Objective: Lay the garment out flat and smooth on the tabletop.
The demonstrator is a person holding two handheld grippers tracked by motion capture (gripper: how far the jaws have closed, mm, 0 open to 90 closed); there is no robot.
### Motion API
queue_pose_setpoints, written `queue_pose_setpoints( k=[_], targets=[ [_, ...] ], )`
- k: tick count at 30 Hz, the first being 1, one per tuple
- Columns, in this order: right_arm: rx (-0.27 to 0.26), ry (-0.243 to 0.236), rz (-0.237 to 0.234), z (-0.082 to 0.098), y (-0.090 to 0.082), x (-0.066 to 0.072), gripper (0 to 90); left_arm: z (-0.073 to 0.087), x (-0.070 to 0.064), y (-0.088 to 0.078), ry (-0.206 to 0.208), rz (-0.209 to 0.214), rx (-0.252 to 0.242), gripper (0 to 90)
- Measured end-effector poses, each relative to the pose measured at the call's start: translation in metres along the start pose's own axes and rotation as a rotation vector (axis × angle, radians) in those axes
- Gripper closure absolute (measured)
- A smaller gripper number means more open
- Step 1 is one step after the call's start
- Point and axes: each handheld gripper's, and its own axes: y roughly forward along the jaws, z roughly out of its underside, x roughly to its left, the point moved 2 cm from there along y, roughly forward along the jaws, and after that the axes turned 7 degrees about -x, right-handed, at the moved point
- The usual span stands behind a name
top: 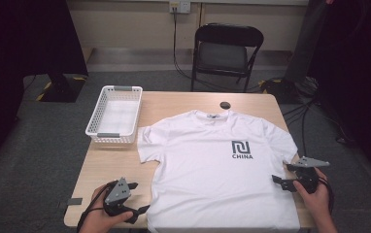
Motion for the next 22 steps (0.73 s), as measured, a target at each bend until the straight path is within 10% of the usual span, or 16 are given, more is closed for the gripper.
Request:
queue_pose_setpoints(
  k=[11,22],
  targets=[
    [0.0,-0.001,-0.001,0.0,0.0,0.0,14.3,0.017,0.026,0.006,-0.04,-0.033,-0.011,15.0],
    [0.001,-0.001,-0.001,0.0,0.0,0.0,14.3,0.025,0.029,0.008,-0.03,-0.059,0.089,14.3]
  ],
)
